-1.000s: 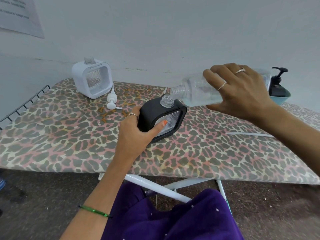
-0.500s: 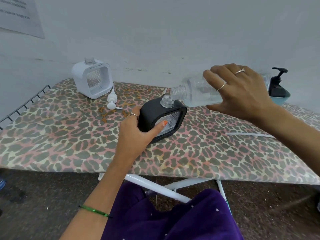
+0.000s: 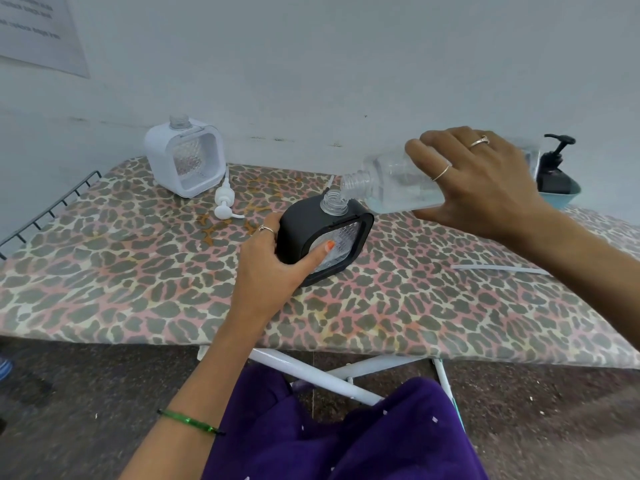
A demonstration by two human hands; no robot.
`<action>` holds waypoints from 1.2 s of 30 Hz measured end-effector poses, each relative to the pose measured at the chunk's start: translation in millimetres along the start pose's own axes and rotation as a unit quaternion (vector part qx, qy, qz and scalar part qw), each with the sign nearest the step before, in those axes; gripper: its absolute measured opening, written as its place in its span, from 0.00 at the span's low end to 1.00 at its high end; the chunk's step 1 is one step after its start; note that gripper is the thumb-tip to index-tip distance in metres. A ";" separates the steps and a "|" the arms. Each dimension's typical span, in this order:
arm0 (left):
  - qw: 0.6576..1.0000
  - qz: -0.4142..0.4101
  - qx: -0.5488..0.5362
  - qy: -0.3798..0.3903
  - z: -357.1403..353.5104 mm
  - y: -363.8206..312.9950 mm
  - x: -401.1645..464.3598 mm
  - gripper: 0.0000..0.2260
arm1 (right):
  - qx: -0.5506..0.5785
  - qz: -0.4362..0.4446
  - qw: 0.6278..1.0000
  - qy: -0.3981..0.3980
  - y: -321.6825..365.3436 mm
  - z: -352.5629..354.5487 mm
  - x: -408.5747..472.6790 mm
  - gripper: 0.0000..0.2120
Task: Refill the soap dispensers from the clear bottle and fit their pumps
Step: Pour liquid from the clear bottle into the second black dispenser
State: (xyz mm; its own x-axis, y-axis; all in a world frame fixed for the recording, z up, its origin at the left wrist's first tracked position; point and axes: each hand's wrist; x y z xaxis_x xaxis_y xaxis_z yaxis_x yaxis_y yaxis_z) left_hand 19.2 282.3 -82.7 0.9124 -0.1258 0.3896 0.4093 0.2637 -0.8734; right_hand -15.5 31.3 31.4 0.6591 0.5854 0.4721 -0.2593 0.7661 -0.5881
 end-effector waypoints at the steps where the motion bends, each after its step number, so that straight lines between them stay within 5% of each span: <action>1: 1.000 0.000 -0.001 0.000 0.2 -0.1 -0.4 0.19 | -0.002 0.000 1.000 0.000 0.1 0.1 0.1 0.33; 36: 1.000 -0.018 0.010 -0.002 0.6 0.0 0.4 0.19 | -0.004 0.002 1.000 0.006 -0.1 1.7 0.8 0.36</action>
State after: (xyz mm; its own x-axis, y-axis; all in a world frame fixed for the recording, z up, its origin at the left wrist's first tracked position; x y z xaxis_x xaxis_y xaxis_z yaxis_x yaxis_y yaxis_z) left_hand 19.6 282.9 -82.4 0.8967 -0.1319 0.4225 0.4425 0.2776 -0.8527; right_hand -16.2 32.2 32.9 0.6672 0.5843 0.4620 -0.2557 0.7622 -0.5946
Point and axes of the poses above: each hand's wrist, its own x-axis towards the middle knuckle, its own z-axis out of the back of the hand, y = z × x, and after that the axes turned 6 degrees about z, right-handed
